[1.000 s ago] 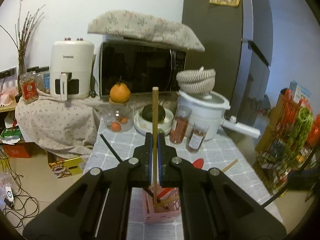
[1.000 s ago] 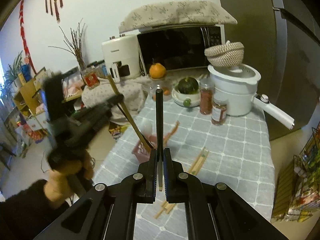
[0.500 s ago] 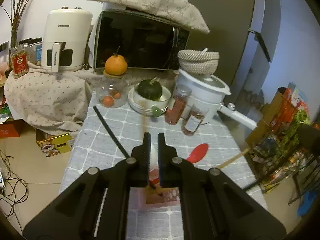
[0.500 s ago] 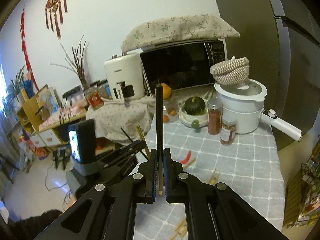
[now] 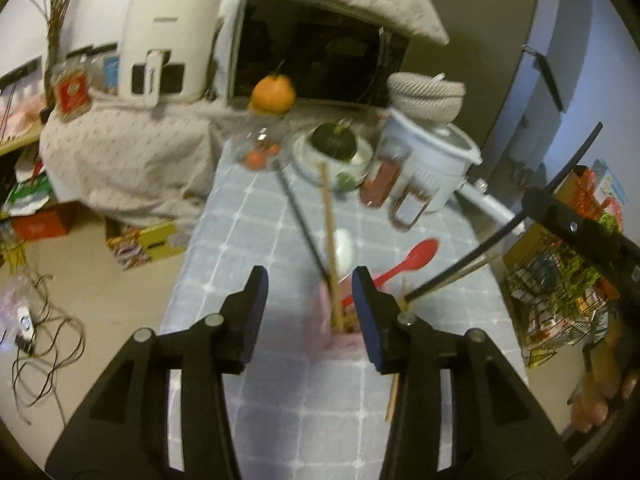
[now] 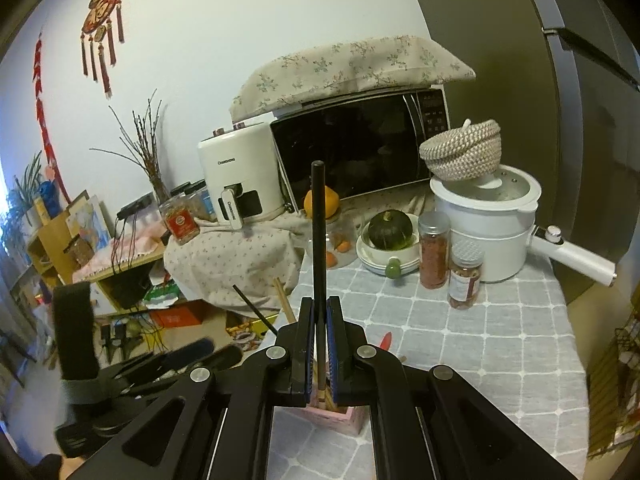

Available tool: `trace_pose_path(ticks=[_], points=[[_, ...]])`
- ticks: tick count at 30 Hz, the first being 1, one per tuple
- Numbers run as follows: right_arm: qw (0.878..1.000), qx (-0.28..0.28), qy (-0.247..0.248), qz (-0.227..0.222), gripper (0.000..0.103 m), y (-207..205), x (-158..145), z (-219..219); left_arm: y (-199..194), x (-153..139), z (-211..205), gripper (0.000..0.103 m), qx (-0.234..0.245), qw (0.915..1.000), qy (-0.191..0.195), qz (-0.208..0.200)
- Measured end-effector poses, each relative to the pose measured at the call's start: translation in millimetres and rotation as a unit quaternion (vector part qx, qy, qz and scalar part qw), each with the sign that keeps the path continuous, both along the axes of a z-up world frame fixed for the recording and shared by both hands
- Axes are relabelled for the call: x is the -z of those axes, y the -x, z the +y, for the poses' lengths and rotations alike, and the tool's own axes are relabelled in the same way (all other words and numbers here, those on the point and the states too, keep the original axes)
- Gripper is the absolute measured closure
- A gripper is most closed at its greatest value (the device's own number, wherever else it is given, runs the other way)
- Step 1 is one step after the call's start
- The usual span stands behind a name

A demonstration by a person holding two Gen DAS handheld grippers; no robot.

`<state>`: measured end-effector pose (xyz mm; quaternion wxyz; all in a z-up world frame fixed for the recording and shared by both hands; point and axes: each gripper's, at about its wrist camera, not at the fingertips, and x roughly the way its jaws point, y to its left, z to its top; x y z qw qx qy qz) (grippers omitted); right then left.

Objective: Organize utensils
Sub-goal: 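Lower the black chopstick into the pink basket and open the right tool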

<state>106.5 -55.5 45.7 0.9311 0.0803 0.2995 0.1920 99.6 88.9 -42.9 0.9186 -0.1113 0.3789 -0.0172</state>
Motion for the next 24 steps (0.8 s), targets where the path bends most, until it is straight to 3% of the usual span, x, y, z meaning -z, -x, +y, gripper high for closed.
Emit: trace_pose_path(ticks=[10,20,24], points=[[0.998,-0.012,0.004,0.055,0.097,-29,43,16,6,24,13,0.053,0.003,0.9984,-0.022,0.052],[0.997,0.001,0.016,0.077,0.096,-42,63,19,10,28,9,0.05,0.016,0.9979,-0.011,0.062],[0.998,0.01,0.001,0.068,0.077,-36,52,10,12,26,4,0.043,0.021,0.9981,-0.013,0.056]])
